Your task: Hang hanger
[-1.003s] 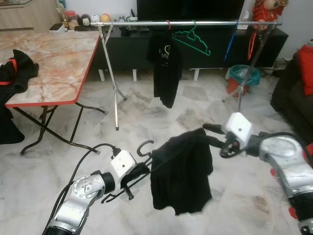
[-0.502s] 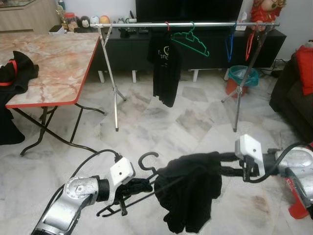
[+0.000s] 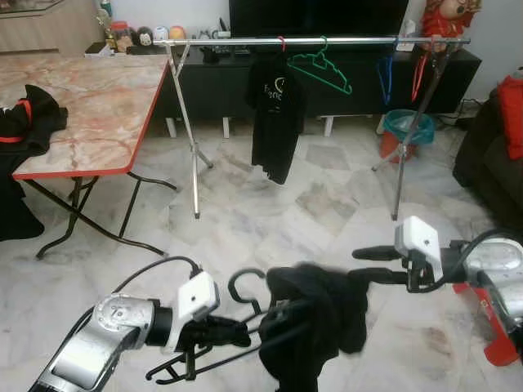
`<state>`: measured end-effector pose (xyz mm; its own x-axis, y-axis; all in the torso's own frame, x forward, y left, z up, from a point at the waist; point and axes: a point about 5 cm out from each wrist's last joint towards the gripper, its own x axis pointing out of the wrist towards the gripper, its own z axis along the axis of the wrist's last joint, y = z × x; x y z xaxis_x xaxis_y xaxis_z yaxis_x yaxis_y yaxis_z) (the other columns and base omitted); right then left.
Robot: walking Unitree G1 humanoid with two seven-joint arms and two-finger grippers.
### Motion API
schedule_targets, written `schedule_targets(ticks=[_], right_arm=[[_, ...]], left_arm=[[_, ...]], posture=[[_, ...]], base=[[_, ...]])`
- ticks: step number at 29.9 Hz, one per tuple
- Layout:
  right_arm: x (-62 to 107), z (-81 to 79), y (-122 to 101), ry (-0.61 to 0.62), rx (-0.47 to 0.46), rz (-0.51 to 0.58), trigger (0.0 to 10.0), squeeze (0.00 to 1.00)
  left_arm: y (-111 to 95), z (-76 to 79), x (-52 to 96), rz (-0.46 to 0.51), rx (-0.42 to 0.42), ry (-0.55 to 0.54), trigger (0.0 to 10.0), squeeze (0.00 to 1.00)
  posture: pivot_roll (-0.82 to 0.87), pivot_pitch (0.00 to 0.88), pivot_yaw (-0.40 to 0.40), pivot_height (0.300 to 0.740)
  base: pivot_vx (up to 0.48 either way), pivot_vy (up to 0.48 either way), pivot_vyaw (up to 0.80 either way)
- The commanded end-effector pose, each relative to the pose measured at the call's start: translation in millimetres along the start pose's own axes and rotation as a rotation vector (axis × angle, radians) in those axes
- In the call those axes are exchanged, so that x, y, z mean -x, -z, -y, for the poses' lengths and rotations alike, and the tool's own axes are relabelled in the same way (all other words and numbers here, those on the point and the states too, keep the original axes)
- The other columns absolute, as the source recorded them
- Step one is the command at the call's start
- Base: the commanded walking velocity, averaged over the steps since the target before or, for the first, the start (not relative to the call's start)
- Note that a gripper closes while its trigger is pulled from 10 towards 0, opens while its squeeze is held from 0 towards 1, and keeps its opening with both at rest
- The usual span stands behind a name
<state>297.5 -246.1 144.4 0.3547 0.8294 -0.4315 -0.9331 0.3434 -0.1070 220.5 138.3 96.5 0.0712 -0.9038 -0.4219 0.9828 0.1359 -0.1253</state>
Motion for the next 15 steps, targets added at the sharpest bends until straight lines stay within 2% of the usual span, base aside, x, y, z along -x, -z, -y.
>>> schedule_targets(ticks=[1, 6, 10, 15], right_arm=[[4.2, 6.8, -24.8, -0.002, 0.036, 0.111, 10.0, 0.00], [3.3, 3.1, -27.9, -0.048, 0.049, 0.106, 10.0, 0.00], [3.5, -13.2, -8.7, -0.180, 0.022, -0.006, 10.0, 0.00], [7.5, -20.3, -2.8, -0.232, 0.005, -0.042, 10.0, 0.00]], left_arm=[[-5.3, 0.2, -1.5, 0.014, -0.028, 0.020, 10.0, 0.00], [-5.7, -0.8, -1.8, 0.014, -0.027, 0.015, 10.0, 0.00], [-4.0, -3.1, 3.8, 0.003, -0.017, 0.006, 10.0, 0.00], [-2.6, -3.7, 6.6, -0.007, -0.012, 0.004, 10.0, 0.00]], posture=[[-0.05, 0.000, 0.004, 0.740], [-0.05, 0.000, 0.003, 0.740], [-0.04, 0.000, 0.014, 0.740], [-0.04, 0.000, 0.019, 0.740]], base=[[0.000, 0.000, 0.00], [0.000, 0.000, 0.00], [0.000, 0.000, 0.00], [0.000, 0.000, 0.00]])
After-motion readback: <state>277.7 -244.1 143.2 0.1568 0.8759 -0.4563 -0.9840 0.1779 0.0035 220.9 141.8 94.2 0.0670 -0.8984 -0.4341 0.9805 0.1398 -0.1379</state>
